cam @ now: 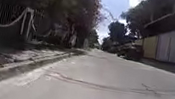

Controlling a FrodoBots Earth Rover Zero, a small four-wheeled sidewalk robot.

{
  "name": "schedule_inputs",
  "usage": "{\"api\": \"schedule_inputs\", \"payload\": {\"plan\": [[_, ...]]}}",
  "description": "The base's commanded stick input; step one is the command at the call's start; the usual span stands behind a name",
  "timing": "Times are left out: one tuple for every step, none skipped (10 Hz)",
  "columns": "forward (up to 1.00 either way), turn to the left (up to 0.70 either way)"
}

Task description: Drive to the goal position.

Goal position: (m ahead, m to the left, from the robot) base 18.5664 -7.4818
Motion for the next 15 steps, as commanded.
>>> {"api": "schedule_inputs", "payload": {"plan": [[1.0, -0.1], [1.0, -0.01], [1.0, -0.01], [1.0, -0.06], [1.0, -0.17], [1.0, -0.14], [1.0, -0.05], [1.0, -0.02], [1.0, -0.09], [1.0, -0.14], [1.0, -0.19], [1.0, 0.0], [1.0, 0.0], [1.0, 0.0], [1.0, 0.0]]}}
